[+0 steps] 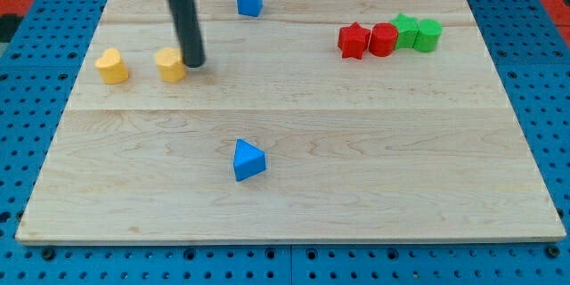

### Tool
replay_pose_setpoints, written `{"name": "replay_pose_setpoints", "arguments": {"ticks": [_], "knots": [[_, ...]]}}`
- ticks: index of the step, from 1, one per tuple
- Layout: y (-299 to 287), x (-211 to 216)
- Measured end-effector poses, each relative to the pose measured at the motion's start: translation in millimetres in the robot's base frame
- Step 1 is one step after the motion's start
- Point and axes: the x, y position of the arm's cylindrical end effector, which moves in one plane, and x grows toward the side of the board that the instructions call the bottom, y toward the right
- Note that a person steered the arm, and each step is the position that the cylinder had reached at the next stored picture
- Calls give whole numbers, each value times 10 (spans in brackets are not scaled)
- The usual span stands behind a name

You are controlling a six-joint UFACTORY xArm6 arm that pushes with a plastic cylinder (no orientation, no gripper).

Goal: Push the blue cube into the blue triangle

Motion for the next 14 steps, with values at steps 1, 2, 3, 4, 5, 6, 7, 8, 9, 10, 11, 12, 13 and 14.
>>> {"name": "replay_pose_setpoints", "arguments": {"ticks": [1,2,3,4,5,6,7,8,9,10,11,12,13,14], "knots": [[-87,-56],[93,-299],[948,-645],[1332,-1108],[1274,-1418],[548,-1388],[305,-1201],[-302,-1424],[-717,-1615],[-1075,-1548],[-955,-1322],[-688,-1078],[-356,-886],[13,-580]]}}
